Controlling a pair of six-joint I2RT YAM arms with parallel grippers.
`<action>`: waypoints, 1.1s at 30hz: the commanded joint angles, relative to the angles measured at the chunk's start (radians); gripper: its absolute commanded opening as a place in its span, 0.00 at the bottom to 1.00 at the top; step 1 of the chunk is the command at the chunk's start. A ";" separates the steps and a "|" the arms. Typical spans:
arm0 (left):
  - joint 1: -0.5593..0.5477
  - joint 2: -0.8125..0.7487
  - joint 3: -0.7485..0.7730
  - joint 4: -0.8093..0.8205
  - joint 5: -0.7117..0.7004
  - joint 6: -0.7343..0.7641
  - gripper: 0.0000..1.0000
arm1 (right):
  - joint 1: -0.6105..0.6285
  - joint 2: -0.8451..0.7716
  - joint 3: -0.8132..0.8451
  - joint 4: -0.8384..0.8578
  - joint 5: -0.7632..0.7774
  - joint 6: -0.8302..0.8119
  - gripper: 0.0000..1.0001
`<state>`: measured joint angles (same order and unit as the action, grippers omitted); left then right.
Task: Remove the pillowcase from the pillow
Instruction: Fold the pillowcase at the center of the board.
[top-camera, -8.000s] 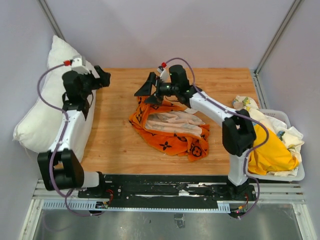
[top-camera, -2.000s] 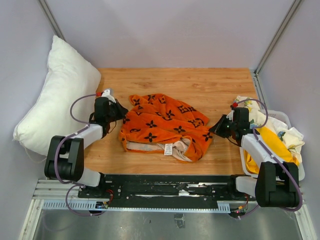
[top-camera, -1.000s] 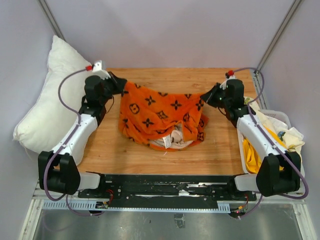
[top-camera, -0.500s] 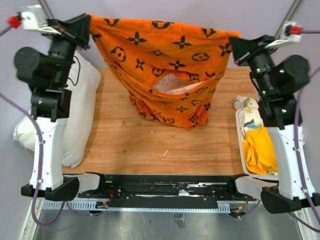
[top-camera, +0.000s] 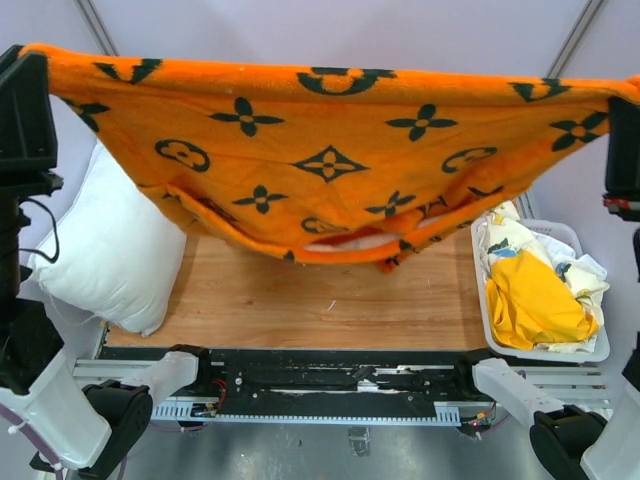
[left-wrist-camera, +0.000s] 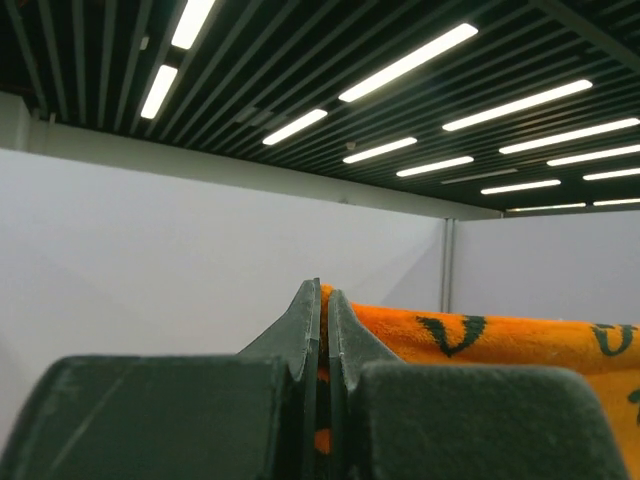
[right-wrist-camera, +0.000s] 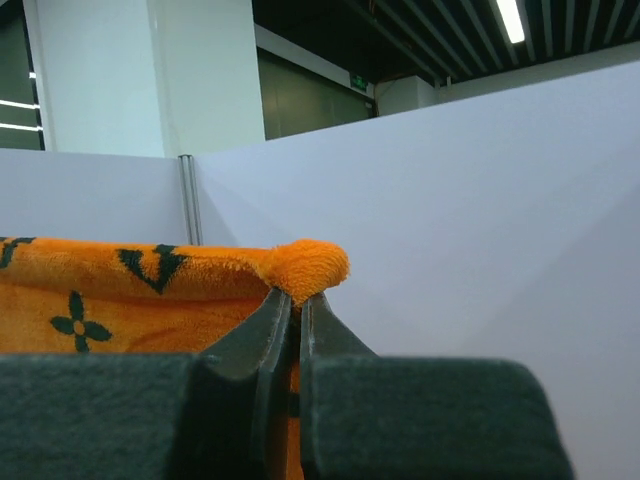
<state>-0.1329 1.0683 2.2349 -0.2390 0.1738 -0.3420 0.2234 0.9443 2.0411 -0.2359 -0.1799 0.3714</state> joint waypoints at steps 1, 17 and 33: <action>0.003 0.039 0.162 -0.043 0.006 -0.010 0.00 | 0.010 0.002 0.115 -0.049 0.041 -0.078 0.01; 0.003 0.207 -0.063 0.079 -0.151 0.162 0.00 | 0.010 0.352 0.104 0.018 0.094 -0.129 0.01; 0.013 0.329 0.158 0.091 -0.183 0.190 0.00 | -0.021 0.519 0.384 0.030 0.021 -0.077 0.01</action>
<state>-0.1268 1.5742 2.3421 -0.2924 0.0227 -0.1799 0.2134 1.6024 2.3436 -0.3328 -0.1425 0.2802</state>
